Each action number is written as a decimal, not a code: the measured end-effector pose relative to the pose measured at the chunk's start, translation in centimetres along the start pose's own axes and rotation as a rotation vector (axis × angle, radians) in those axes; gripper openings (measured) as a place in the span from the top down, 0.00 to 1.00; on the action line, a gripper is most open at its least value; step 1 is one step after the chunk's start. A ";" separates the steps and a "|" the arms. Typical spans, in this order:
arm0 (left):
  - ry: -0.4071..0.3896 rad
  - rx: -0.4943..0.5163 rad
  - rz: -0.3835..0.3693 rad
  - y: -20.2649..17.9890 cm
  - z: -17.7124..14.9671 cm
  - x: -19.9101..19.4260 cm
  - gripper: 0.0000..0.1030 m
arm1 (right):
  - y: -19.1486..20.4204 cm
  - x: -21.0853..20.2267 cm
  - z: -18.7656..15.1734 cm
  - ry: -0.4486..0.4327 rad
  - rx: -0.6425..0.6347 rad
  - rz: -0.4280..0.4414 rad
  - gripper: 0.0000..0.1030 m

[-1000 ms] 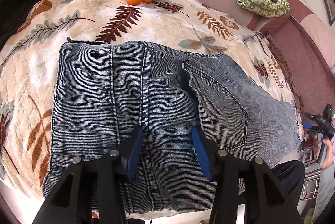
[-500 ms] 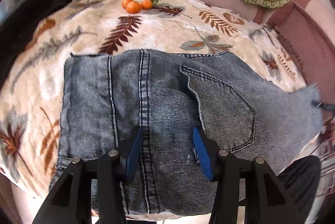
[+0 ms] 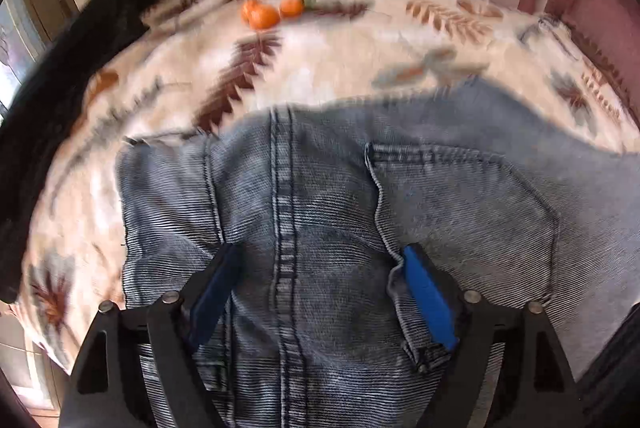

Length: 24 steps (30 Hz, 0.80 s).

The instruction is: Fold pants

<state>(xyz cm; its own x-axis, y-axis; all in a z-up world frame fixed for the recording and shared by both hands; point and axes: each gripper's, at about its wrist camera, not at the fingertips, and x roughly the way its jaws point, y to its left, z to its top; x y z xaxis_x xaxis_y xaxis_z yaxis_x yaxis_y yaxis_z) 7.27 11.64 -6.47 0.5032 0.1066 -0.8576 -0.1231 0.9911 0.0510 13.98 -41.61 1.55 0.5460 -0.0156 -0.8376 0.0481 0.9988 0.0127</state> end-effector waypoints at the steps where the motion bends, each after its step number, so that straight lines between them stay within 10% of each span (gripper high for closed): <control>1: -0.021 0.001 0.005 0.0 -0.1 -0.3 0.16 | 0.2 -1.5 0.4 -0.037 0.018 0.053 0.40; 5: -0.015 0.000 0.011 0.1 0.0 -0.3 0.15 | 5.4 -2.3 0.6 0.005 -0.058 0.388 0.39; 9: -0.008 -0.005 -0.002 0.5 -0.1 -0.4 0.14 | 5.4 7.9 -1.4 0.274 -0.062 0.206 0.45; 16: -0.138 -0.036 -0.069 -1.0 0.7 -4.5 0.15 | 8.8 1.8 1.5 0.111 -0.103 0.301 0.48; 19: -0.152 0.029 -0.044 -2.8 1.2 -4.3 0.15 | 12.7 2.9 1.3 0.163 -0.171 0.468 0.31; 21: -0.006 0.037 0.038 -2.9 0.8 -0.3 0.14 | 13.9 7.5 0.0 0.276 -0.243 0.347 0.28; 24: -0.025 -0.006 0.020 -1.5 0.6 -0.9 0.11 | 12.4 8.7 0.3 0.262 -0.065 0.313 0.34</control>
<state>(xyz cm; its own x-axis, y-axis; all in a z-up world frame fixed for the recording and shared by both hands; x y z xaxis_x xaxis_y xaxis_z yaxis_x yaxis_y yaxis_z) 7.51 10.10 -5.53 0.5218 0.1288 -0.8433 -0.1382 0.9882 0.0655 19.57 -29.37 -5.43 0.2944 0.2941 -0.9093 -0.1438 0.9543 0.2621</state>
